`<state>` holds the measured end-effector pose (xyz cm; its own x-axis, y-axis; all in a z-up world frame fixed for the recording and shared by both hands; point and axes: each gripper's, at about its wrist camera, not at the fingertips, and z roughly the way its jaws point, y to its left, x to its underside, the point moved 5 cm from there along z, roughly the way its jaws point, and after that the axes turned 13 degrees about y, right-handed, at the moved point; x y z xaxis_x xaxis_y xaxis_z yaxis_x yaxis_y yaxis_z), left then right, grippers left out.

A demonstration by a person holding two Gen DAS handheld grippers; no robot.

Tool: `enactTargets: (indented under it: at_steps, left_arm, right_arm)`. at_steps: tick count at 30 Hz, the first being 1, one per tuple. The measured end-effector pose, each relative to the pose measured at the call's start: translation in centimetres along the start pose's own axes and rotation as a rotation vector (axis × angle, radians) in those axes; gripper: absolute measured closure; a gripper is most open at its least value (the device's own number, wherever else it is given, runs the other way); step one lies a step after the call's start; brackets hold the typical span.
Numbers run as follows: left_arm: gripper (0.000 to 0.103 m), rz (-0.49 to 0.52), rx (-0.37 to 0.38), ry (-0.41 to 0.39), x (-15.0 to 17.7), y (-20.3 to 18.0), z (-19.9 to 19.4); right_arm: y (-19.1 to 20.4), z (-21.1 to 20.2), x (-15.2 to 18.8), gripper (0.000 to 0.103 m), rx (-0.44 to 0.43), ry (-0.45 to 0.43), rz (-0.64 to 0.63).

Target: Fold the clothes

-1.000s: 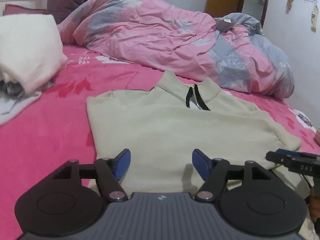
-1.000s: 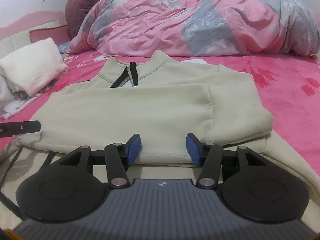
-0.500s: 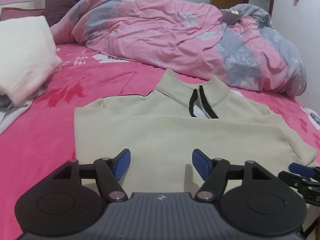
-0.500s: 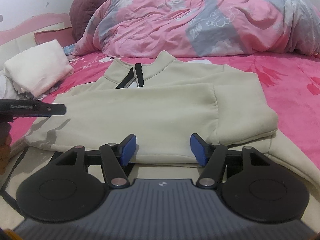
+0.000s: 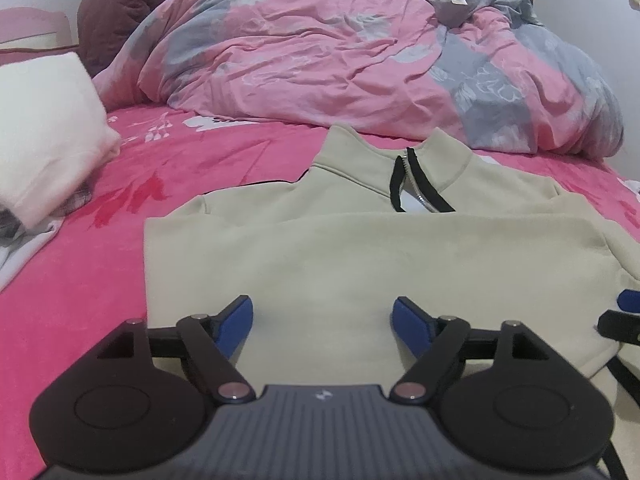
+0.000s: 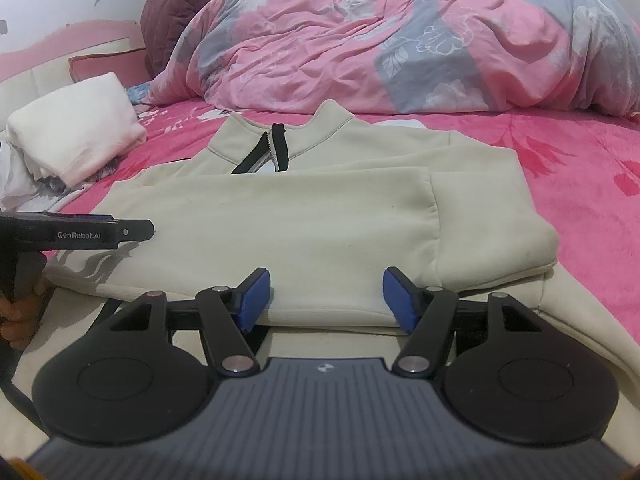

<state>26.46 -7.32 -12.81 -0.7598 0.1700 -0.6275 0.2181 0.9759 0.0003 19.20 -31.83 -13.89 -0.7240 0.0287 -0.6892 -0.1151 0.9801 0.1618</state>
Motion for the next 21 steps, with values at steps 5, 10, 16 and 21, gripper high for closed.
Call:
enactTargets:
  at_steps: [5, 10, 16, 21]
  left_arm:
    - [0.022, 0.008, -0.005, 0.000, 0.00, -0.18, 0.13]
    - [0.022, 0.007, -0.002, 0.000, 0.01, -0.14, 0.16]
    - [0.022, 0.006, 0.003, 0.002, -0.05, -0.10, 0.12]
    - [0.021, -0.019, 0.027, 0.012, -0.49, 0.26, -0.26]
  right_arm:
    - [0.07, 0.04, -0.03, 0.040, 0.000, -0.001, 0.001]
    - [0.12, 0.04, -0.03, 0.039, -0.002, -0.001, 0.001]
    - [0.21, 0.00, -0.01, 0.038, -0.005, -0.002, 0.000]
    - [0.25, 0.03, -0.01, 0.036, -0.009, -0.001, -0.002]
